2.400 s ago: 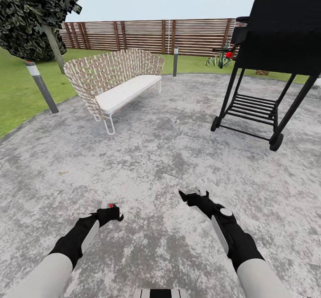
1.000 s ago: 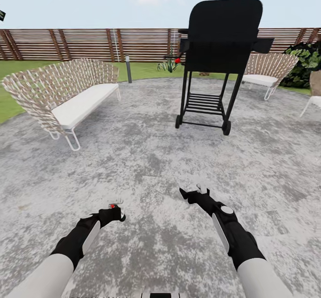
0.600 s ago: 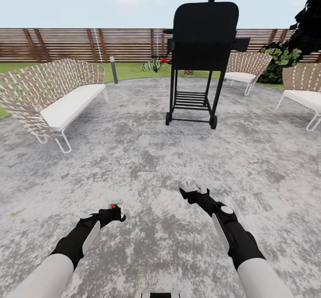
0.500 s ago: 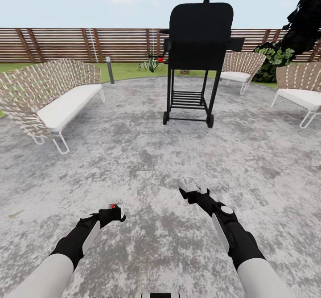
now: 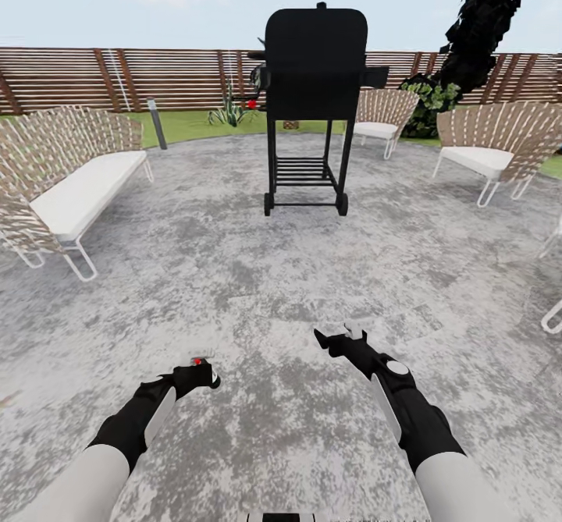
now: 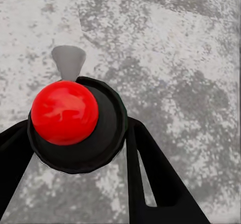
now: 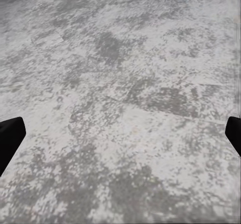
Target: In the garden, pick up the pesticide atomizer on the floor and spray pesticide onto both trees until each tree trunk is fully covered.
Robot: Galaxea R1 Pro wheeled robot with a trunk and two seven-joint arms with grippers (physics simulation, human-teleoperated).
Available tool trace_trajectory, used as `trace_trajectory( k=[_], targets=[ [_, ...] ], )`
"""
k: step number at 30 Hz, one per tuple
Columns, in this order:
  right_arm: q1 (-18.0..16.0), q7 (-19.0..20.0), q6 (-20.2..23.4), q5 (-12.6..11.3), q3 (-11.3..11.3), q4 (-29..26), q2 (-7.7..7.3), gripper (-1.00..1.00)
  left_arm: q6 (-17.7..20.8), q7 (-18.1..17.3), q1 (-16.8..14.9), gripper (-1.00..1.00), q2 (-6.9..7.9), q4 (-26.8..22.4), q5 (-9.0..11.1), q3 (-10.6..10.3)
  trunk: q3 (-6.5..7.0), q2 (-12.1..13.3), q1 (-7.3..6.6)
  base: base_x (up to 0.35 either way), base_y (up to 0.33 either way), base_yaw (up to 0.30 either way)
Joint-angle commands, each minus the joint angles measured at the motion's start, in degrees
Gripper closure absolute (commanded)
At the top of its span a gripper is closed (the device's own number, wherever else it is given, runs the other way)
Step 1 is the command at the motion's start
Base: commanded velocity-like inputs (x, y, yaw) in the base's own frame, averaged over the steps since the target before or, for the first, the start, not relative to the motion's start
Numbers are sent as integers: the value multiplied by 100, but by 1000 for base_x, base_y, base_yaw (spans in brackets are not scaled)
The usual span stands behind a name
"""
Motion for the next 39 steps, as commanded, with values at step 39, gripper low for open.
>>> trace_trajectory(
  k=[39],
  targets=[
    [-3, 19, 34, -10, -7, 26, 3, -100, 39, 10, 0, 100, 14, -19, 50, -24, 265, 600, -331, 0, 3, -269]
  ],
)
